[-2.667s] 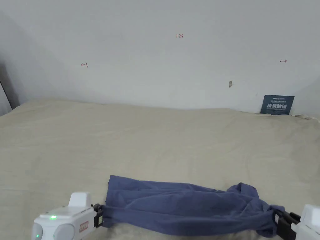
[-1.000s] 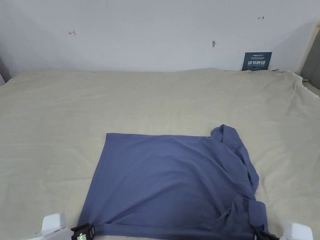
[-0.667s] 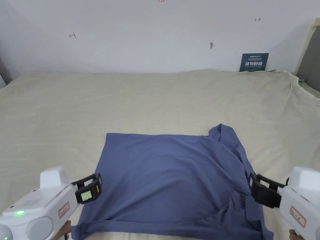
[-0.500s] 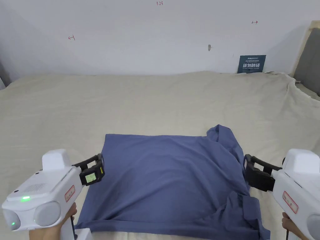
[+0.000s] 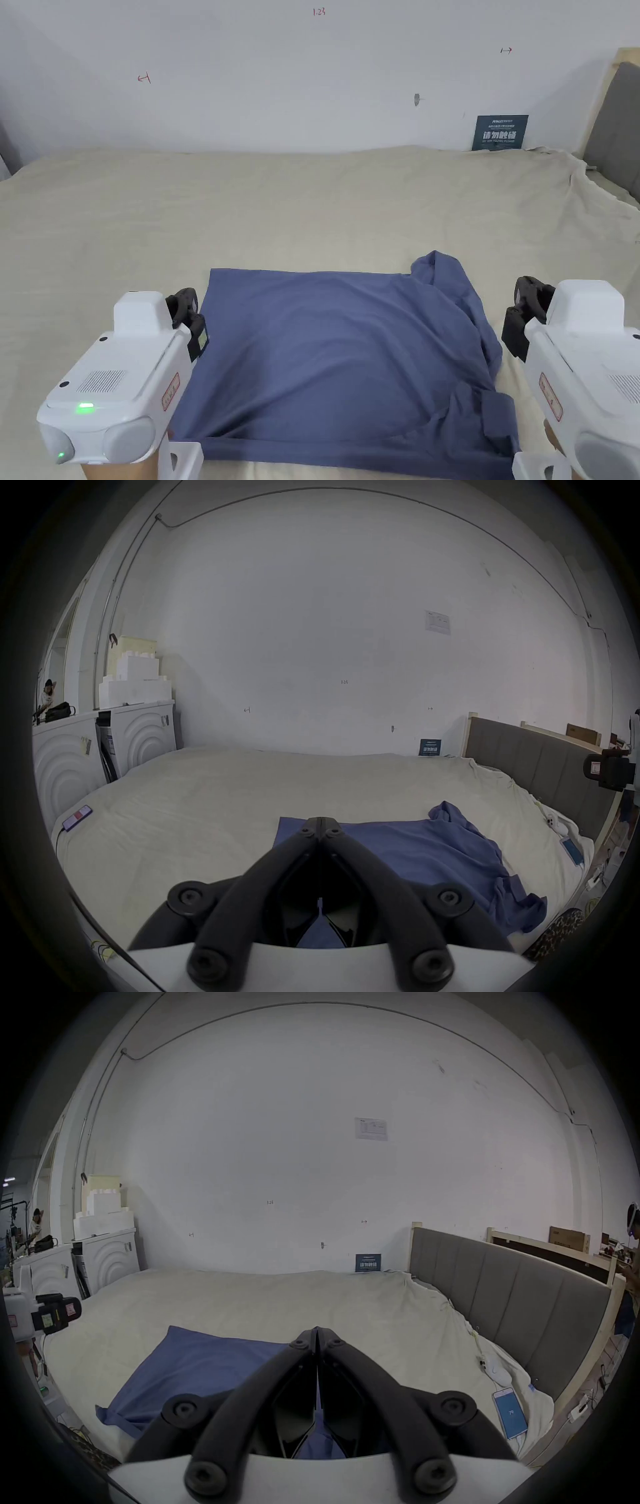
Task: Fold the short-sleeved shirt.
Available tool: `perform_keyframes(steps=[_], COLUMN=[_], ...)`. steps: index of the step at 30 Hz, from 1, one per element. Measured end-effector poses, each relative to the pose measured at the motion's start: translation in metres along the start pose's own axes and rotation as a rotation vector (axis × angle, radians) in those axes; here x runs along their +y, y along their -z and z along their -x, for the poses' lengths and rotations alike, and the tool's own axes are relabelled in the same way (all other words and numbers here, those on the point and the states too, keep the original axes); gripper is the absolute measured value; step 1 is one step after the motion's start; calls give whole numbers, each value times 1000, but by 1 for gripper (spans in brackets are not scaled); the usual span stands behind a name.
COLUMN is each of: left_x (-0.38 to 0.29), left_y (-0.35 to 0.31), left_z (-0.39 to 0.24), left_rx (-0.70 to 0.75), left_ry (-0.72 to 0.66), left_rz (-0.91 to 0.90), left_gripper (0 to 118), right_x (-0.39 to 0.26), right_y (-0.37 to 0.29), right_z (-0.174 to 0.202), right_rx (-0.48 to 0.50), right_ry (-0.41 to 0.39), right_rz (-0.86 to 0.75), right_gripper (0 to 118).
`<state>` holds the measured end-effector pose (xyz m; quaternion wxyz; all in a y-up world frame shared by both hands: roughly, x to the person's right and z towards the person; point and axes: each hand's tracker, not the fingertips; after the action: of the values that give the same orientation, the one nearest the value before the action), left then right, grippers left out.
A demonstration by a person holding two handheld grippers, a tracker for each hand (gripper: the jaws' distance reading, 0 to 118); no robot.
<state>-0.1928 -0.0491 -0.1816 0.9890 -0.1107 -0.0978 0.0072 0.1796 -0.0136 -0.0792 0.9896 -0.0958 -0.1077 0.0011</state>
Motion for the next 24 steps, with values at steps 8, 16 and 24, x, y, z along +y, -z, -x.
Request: perform_keyframes(steps=[8, 16, 24], left_x=[-10, -60, -120], left_y=[12, 25, 41], left_z=[29, 75, 104], left_rx=[-16, 50, 111], left_ry=[-32, -87, -216], left_rz=[187, 459, 713], left_gripper=[0, 5, 96], right_x=[-5, -14, -25], right_y=[4, 9, 14], right_z=[-4, -7, -8], right_rx=[20, 21, 18], right_ry=[0, 14, 11], right_rz=[16, 50, 93], right_gripper=[0, 0, 0])
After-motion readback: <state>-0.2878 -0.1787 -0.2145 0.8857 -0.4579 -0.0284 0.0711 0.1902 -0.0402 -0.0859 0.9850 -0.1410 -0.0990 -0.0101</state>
